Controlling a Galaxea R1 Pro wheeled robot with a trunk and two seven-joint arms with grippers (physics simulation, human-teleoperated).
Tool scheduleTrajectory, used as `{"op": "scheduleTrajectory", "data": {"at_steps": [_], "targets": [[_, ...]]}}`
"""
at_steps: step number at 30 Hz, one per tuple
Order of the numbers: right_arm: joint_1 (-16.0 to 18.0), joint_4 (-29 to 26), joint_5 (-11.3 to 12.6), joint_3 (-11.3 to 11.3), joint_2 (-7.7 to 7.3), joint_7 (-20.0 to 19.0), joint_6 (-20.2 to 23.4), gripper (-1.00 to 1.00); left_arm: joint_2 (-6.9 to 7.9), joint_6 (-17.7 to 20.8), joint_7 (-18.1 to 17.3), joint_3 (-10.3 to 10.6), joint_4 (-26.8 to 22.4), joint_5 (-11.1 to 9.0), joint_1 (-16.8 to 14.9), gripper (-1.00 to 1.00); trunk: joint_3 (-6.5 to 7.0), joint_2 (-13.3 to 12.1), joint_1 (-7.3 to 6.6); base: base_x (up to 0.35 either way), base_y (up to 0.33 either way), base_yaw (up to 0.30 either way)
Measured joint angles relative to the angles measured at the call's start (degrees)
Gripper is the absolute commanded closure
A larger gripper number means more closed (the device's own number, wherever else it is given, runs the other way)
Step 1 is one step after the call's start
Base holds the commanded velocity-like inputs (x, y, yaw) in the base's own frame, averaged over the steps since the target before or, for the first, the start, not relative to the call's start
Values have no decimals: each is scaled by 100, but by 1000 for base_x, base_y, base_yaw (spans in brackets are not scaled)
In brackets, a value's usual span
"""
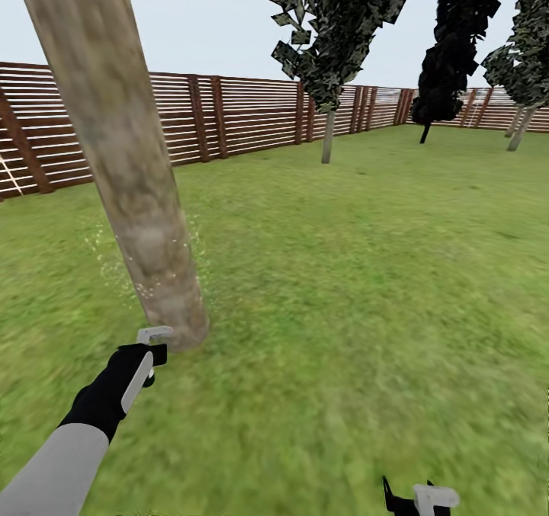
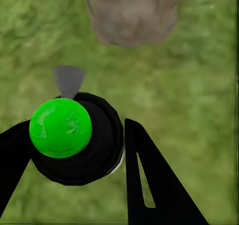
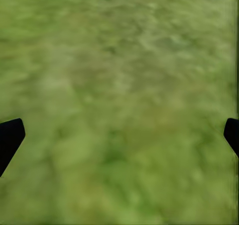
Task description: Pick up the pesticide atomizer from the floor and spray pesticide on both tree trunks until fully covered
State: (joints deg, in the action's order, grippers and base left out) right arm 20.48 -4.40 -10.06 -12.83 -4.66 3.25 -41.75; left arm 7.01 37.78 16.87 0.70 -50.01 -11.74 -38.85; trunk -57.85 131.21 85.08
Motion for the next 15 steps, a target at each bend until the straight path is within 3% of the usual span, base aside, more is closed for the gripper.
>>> {"op": "scheduleTrajectory", "data": {"at_steps": [15], "targets": [[0, 1, -2, 0, 0, 2, 0, -100, -2, -8, 8, 0, 0, 1, 0, 100, 0, 0, 0, 0, -276, 274]]}}
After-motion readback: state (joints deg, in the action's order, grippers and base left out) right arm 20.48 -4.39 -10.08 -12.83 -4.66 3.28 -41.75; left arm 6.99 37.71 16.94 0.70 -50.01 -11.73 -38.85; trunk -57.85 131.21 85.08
